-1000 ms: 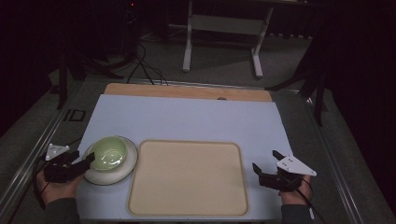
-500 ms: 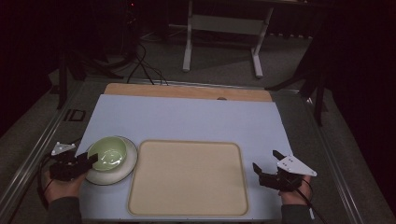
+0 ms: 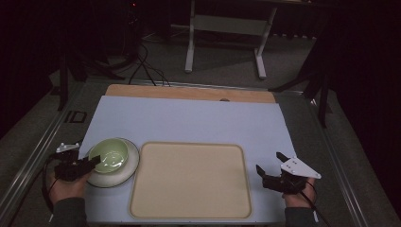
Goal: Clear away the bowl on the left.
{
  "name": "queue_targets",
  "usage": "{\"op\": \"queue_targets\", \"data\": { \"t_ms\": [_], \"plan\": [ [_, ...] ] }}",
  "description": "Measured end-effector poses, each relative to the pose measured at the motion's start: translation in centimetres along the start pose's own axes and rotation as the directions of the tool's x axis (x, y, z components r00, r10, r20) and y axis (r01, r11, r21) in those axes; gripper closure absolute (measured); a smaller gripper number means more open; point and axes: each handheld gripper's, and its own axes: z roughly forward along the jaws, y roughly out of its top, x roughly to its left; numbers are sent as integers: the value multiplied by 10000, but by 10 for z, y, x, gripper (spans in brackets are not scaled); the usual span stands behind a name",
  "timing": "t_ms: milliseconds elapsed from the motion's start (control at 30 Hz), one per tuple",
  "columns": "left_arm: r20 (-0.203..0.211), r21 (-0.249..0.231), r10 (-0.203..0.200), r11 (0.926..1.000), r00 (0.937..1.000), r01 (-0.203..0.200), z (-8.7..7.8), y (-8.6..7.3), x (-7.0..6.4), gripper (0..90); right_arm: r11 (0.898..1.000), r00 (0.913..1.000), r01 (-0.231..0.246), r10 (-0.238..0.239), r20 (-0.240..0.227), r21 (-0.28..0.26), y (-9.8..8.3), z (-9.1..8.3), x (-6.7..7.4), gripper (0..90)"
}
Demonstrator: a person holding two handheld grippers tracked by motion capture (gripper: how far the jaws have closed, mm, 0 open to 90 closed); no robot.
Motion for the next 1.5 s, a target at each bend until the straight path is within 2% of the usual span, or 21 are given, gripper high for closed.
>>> {"op": "queue_targets", "data": {
  "t_ms": [167,600,833,1100,1300,1500],
  "plan": [
    [-63,28,-445,9990,9990,445,3,2,0,724,10000,10000,9,-9,-7,-45,0,0,0,131],
    [-147,306,-453,9985,9989,457,10,7,1,765,10000,10000,33,-33,-18,-83,1,-1,0,131],
    [-154,368,-650,9972,9978,656,12,8,3,784,10000,10000,58,-59,-39,-52,1,-1,0,131],
    [289,418,-979,9944,9948,967,14,10,6,822,10000,10000,72,-72,-18,-64,1,-1,0,131],
    [618,427,-1303,9909,9895,1278,15,9,10,826,9999,10000,80,-80,-15,-62,1,-1,0,131],
    [1032,459,-1627,9863,9813,1587,14,8,13,822,10000,10000,58,-58,5,-75,1,-1,0,131]
  ]
}}
